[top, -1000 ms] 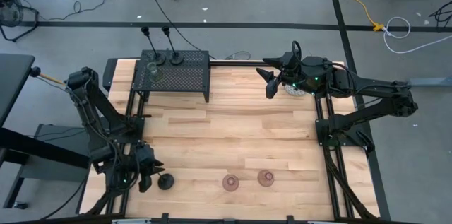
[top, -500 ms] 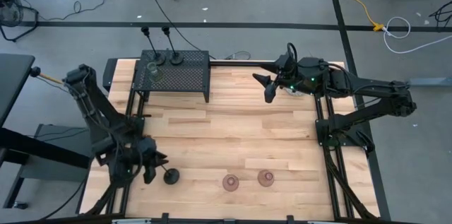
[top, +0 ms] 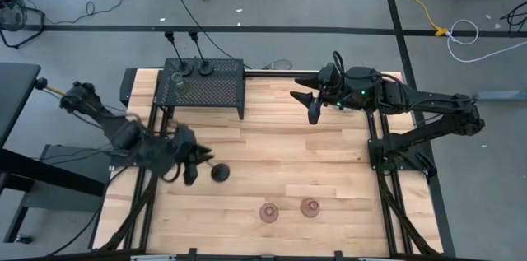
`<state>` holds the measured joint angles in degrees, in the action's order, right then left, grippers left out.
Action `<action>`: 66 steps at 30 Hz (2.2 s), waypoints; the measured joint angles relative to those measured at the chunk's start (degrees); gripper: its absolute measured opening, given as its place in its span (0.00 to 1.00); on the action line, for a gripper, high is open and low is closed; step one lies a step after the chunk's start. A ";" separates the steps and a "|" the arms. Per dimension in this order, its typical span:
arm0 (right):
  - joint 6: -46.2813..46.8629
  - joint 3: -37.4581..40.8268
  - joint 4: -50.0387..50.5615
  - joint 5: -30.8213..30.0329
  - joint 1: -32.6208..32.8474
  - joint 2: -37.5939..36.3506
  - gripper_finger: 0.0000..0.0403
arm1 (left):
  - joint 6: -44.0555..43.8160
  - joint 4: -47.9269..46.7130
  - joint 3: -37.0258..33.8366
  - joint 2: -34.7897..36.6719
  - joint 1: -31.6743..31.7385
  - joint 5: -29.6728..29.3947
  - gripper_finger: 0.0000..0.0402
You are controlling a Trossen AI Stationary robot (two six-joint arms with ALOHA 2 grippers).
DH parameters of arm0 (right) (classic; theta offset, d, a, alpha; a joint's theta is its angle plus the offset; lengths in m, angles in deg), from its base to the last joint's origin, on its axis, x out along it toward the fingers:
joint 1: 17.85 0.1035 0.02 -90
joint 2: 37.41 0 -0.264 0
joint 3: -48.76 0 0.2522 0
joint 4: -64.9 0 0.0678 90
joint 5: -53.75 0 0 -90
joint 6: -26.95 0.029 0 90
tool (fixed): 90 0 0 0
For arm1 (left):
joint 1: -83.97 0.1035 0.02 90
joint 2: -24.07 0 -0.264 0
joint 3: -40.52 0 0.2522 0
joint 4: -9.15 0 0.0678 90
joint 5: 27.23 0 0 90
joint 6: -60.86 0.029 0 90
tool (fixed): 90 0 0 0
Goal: Pick & Place candle stick holders
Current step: Put the black candle holder on the shelf aligned with the other black candle holders
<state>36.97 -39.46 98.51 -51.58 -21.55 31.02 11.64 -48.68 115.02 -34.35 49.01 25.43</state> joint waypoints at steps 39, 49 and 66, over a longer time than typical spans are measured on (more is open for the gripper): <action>-4.94 0.00 -1.72 5.88 0.00 0.00 0.55 | 42.47 10.60 54.96 -42.78 47.74 39.88 0.22; -4.87 0.00 0.20 1.74 -0.02 0.00 0.55 | 43.56 9.46 58.97 -45.50 47.54 42.99 0.22; -4.50 0.00 -1.96 0.94 -1.27 6.28 0.55 | 45.02 6.00 58.97 -45.46 47.61 46.33 0.22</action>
<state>32.47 -39.46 96.55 -50.64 -22.82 37.29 56.66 -42.69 173.99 -79.81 96.61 71.77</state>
